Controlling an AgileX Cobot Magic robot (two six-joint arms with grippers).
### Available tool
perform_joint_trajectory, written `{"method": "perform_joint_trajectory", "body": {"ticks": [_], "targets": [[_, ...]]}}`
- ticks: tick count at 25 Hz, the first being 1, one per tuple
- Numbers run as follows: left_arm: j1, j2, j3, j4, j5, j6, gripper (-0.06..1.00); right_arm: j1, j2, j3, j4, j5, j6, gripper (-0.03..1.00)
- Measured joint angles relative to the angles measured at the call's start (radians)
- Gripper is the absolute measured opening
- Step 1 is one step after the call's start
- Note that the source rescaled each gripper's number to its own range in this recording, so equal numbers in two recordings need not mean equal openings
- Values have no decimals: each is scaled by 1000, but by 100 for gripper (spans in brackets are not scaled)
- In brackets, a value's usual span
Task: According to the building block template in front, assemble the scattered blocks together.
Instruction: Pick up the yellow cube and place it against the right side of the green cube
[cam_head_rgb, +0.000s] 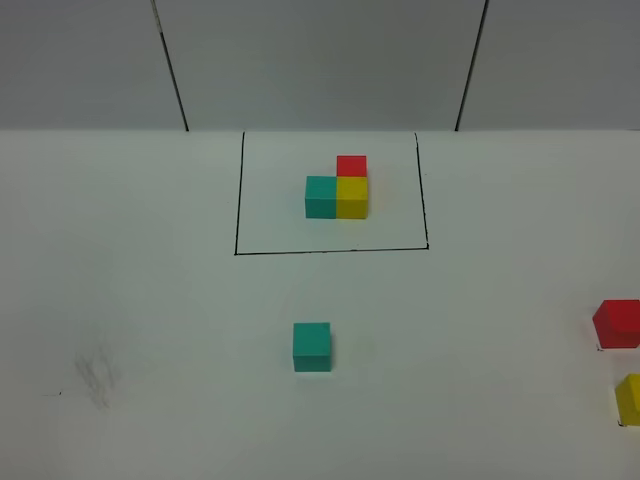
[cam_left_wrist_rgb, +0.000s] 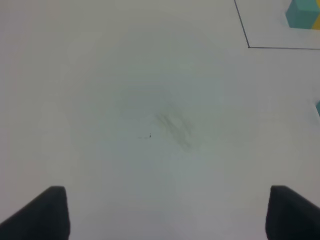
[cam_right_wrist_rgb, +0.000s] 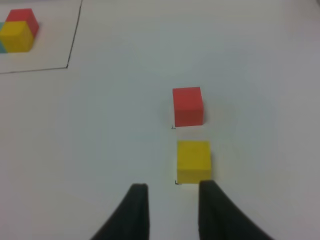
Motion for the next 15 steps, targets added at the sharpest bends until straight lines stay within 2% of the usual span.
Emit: {"method": "perform_joint_trajectory", "body": {"ticks": [5, 8, 12, 15], "targets": [[0, 0, 0, 0, 0, 0, 95, 0, 0, 0, 71, -7, 0, 2], [0, 0, 0, 0, 0, 0, 95, 0, 0, 0, 80, -11, 0, 10], [0, 0, 0, 0, 0, 0, 95, 0, 1, 0, 83, -12, 0, 36], [0, 0, 0, 0, 0, 0, 95, 0, 31, 0, 83, -13, 1, 67]]}}
